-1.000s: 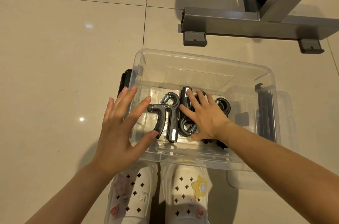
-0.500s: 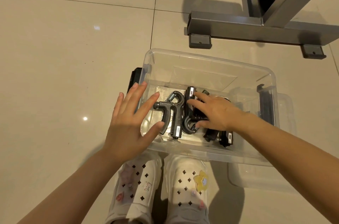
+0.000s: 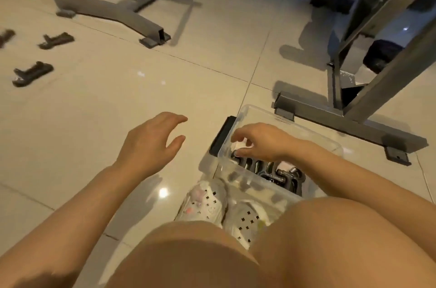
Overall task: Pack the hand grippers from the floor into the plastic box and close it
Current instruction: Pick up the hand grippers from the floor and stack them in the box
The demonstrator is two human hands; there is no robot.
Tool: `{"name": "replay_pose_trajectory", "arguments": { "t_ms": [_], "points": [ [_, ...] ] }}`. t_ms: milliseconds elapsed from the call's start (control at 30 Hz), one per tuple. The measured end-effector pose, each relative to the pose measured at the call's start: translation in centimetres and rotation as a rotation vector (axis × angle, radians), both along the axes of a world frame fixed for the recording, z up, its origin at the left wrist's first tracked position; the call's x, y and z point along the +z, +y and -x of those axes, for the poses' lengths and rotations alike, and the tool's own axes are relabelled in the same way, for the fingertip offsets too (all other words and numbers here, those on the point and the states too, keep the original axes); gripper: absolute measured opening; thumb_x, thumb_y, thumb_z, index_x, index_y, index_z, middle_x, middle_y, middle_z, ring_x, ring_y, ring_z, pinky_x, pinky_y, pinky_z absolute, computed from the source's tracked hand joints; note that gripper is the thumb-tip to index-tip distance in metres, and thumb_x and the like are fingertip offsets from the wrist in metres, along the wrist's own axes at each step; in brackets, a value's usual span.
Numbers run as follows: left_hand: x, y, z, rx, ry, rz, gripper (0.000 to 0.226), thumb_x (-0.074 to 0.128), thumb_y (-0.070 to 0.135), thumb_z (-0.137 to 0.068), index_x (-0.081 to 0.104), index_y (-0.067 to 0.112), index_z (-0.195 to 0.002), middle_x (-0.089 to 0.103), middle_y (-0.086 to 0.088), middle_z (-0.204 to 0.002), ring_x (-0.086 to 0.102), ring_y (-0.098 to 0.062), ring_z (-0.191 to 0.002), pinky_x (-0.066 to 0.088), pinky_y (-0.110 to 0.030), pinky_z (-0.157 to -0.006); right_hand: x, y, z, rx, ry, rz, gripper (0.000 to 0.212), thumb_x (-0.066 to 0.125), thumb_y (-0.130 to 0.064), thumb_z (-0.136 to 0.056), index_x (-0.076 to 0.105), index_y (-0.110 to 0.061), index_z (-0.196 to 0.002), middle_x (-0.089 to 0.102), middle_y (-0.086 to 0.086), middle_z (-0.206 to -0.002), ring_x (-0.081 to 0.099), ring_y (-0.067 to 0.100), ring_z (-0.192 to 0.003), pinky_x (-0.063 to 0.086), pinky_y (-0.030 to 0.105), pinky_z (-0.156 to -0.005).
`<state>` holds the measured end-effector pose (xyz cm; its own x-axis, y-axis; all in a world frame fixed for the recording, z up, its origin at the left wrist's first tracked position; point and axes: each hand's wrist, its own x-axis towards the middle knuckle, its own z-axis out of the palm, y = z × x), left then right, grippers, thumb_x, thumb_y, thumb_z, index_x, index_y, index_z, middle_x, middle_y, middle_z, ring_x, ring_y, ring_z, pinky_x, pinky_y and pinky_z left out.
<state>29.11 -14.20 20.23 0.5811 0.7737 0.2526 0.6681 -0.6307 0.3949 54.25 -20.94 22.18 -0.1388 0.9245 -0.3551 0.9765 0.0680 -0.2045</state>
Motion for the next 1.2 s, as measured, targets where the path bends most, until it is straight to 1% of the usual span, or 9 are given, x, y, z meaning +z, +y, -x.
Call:
{"name": "replay_pose_trajectory", "arguments": {
  "t_ms": [100,267,467,533,667,867,967,1033,1200],
  "points": [
    [2.0,-2.7,5.0,0.182,-0.034,0.041,0.041,0.053,0.036,-0.092,0.047,0.032,-0.132,0.055,0.013,-0.127,0.056,-0.013,-0.111,0.045,-0.032,-0.08,2.2,1.0,5.4,0.163,0.005,0.021,0.045,0.059,-0.044,-0.089,0.051,-0.025,-0.128,0.057,-0.003,-0.125,0.055,0.013,-0.104,0.044,0.03,-0.085],
    [4.1,-7.8,13.5,0.403,0.003,0.07,0.037,0.052,0.039,-0.092,0.051,0.033,-0.128,0.06,0.013,-0.119,0.057,-0.011,-0.106,0.045,-0.03,-0.081,5.7,0.8,13.0,0.311,0.116,0.047,0.064,0.07,-0.053,-0.076,0.048,-0.031,-0.131,0.052,-0.008,-0.132,0.056,0.011,-0.106,0.046,0.03,-0.089],
    [5.6,-12.2,21.5,0.655,0.06,0.085,0.035,0.054,0.042,-0.09,0.055,0.031,-0.123,0.062,0.011,-0.115,0.058,-0.013,-0.104,0.048,-0.033,-0.08,7.9,0.9,18.4,0.415,0.203,0.0,0.069,0.07,-0.055,-0.075,0.044,-0.033,-0.135,0.048,-0.009,-0.137,0.051,0.012,-0.115,0.045,0.031,-0.094],
    [5.8,-13.1,23.7,0.728,0.037,0.079,0.036,0.056,0.041,-0.089,0.056,0.03,-0.123,0.063,0.009,-0.114,0.058,-0.014,-0.103,0.05,-0.035,-0.08,7.9,1.5,19.8,0.43,0.206,-0.006,0.069,0.068,-0.055,-0.076,0.043,-0.034,-0.136,0.046,-0.009,-0.139,0.049,0.013,-0.118,0.043,0.03,-0.096],
    [3.5,-14.8,28.3,0.897,-0.078,0.11,0.033,0.059,0.037,-0.088,0.059,0.027,-0.12,0.063,0.008,-0.107,0.059,-0.013,-0.098,0.047,-0.03,-0.076,6.8,3.5,23.2,0.497,0.181,-0.008,0.067,0.066,-0.054,-0.079,0.041,-0.034,-0.137,0.043,-0.009,-0.142,0.044,0.011,-0.125,0.035,0.025,-0.097],
    [-3.3,-17.6,34.3,1.185,-0.234,0.208,0.036,0.062,0.028,-0.088,0.058,0.021,-0.122,0.062,0.001,-0.112,0.056,-0.017,-0.104,0.046,-0.035,-0.087,3.2,7.5,32.2,0.673,0.135,0.075,0.073,0.065,-0.05,-0.082,0.032,-0.031,-0.144,0.035,-0.007,-0.149,0.037,0.013,-0.132,0.03,0.025,-0.104],
    [-4.5,-18.4,36.8,1.226,-0.239,0.262,0.037,0.063,0.027,-0.088,0.056,0.02,-0.124,0.061,0.001,-0.115,0.054,-0.015,-0.107,0.042,-0.03,-0.088,2.5,8.8,37.3,0.775,0.086,0.117,0.077,0.066,-0.048,-0.082,0.027,-0.031,-0.146,0.029,-0.005,-0.152,0.034,0.016,-0.135,0.03,0.03,-0.109],
    [-4.7,-18.1,38.9,1.241,-0.226,0.26,0.038,0.063,0.028,-0.088,0.056,0.021,-0.124,0.061,0.003,-0.114,0.054,-0.013,-0.105,0.042,-0.029,-0.087,2.6,9.5,40.5,0.852,0.043,0.114,0.078,0.065,-0.047,-0.083,0.025,-0.031,-0.147,0.027,-0.005,-0.152,0.034,0.017,-0.135,0.032,0.031,-0.108],
    [-4.5,-17.2,42.2,1.266,-0.222,0.154,0.04,0.061,0.033,-0.086,0.06,0.013,-0.12,0.063,-0.003,-0.106,0.058,-0.021,-0.102,0.038,-0.026,-0.084,5.0,10.9,46.7,0.982,-0.061,0.098,0.081,0.065,-0.047,-0.083,0.02,-0.032,-0.148,0.024,-0.005,-0.154,0.031,0.019,-0.137,0.031,0.033,-0.107]
  ]
}}
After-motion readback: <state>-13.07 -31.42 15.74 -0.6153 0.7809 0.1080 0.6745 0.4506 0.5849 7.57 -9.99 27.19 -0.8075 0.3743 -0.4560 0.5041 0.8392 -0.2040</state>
